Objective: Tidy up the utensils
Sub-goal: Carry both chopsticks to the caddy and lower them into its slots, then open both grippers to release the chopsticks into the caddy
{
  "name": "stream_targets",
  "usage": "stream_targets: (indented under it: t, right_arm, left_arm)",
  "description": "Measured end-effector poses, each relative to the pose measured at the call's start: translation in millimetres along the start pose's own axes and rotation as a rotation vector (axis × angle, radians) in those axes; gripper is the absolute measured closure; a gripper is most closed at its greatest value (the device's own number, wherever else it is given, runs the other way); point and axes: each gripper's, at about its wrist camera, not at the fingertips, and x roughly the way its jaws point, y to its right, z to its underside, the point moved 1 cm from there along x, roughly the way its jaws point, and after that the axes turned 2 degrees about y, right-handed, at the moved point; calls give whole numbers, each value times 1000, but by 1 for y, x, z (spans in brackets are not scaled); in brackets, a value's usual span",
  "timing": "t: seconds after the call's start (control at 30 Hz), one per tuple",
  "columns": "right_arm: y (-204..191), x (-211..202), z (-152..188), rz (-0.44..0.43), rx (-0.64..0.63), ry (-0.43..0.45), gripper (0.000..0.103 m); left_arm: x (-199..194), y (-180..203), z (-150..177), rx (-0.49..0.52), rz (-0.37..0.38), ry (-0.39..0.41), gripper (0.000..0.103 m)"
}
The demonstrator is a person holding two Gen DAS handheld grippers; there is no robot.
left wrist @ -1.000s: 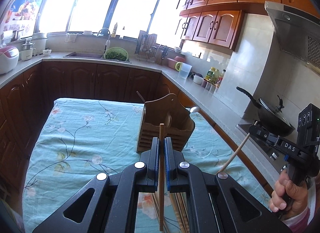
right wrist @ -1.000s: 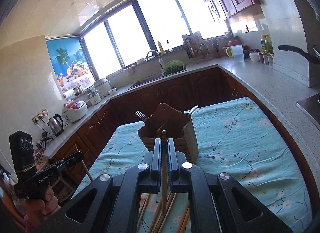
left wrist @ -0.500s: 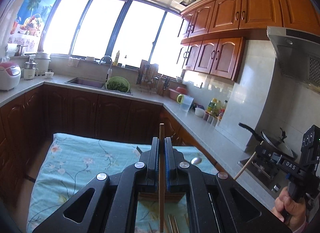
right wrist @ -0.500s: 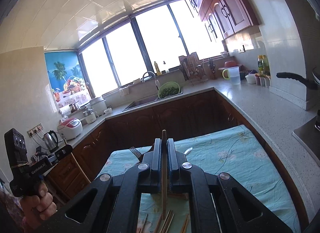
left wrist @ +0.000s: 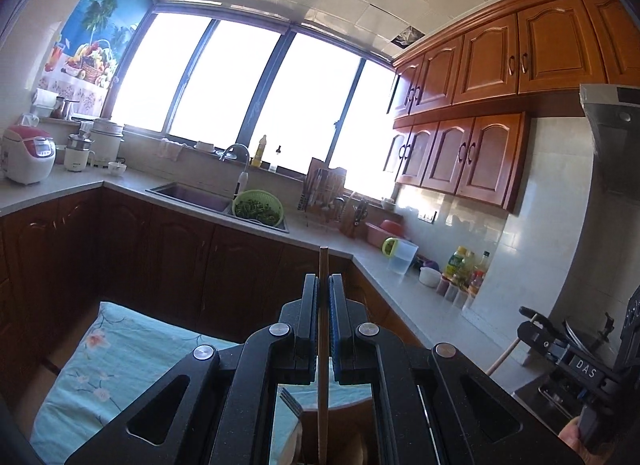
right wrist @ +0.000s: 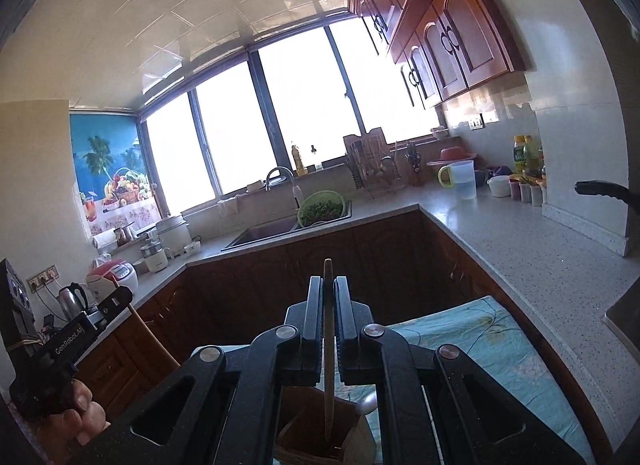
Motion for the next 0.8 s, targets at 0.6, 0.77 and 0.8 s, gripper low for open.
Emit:
stream_targets:
  t: [0.6,0.77,0.8]
  right_arm:
    - [25,27,63,41,27,-109,98]
    - [26,28,62,42,31,-111,97]
    - [27,28,61,41,33,-112,97]
  left_arm:
    - [76,3,62,31,-32,-154,98]
    - [71,-4,47,35,-28,-157,98]
    - [69,-5,46,38,-29,-158,98]
